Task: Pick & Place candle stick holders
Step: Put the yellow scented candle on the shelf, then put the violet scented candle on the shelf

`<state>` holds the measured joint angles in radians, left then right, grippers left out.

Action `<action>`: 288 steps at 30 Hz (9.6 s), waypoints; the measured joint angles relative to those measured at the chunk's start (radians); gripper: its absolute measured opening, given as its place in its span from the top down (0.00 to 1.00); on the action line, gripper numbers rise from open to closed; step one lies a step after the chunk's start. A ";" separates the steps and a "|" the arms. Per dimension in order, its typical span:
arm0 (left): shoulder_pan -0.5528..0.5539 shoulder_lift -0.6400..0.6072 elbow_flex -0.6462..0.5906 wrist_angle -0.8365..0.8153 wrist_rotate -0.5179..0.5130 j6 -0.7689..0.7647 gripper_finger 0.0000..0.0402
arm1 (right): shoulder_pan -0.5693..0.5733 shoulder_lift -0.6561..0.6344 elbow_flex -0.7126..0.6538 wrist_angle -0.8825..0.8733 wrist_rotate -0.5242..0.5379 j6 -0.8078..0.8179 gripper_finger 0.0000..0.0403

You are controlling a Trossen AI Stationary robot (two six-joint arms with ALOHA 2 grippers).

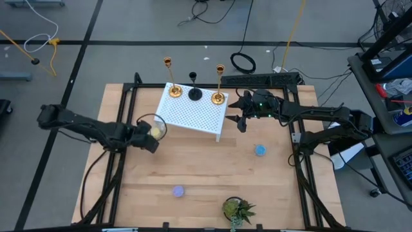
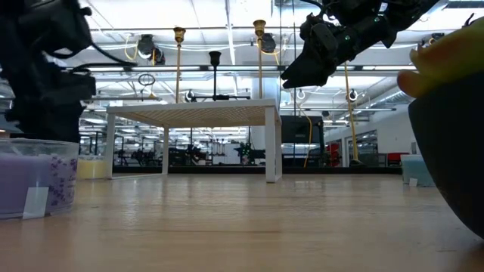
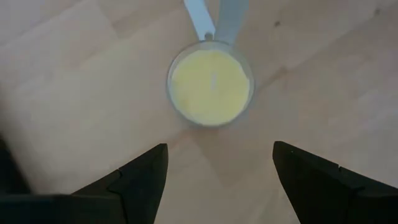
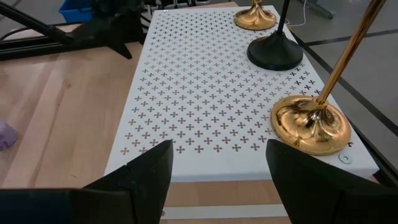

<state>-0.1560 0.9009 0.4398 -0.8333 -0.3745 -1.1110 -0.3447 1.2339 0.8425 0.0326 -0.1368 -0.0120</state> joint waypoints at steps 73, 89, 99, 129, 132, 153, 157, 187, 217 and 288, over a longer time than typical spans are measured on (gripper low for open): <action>-0.148 0.005 -0.332 0.802 -0.067 0.148 0.41 | 0.000 0.000 0.000 0.001 0.000 -0.003 0.37; -0.161 0.004 -0.333 0.990 -0.066 0.245 0.75 | 0.000 0.000 0.000 0.001 0.000 -0.003 0.37; -0.153 0.075 -0.332 1.365 -0.022 0.514 0.76 | 0.000 0.000 0.000 0.001 0.000 -0.003 0.37; 0.010 0.829 0.380 0.991 -0.060 0.974 0.69 | 0.000 0.000 -0.018 0.007 0.000 -0.008 0.37; 0.031 0.830 0.385 0.978 -0.060 1.023 0.71 | 0.000 0.000 -0.039 0.005 0.000 -0.008 0.37; 0.136 0.830 0.386 0.905 -0.009 1.008 0.70 | 0.000 0.000 -0.107 0.128 0.000 -0.034 0.37; 0.143 0.830 0.386 0.902 0.051 1.009 0.70 | 0.000 0.000 -0.107 0.128 0.000 -0.034 0.37; 0.034 0.701 0.383 0.860 0.152 0.871 0.99 | 0.000 0.000 -0.107 0.129 0.000 -0.034 0.37; 0.544 0.172 0.385 0.431 0.226 1.166 0.98 | 0.000 0.000 -0.106 0.174 0.000 -0.027 0.37; -0.115 0.139 0.386 0.505 0.396 0.963 0.68 | 0.000 0.000 -0.106 0.173 0.000 -0.027 0.37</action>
<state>-0.2710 1.0399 0.8253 -0.3279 0.0212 -0.1480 -0.3450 1.2335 0.7361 0.2058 -0.1371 -0.0391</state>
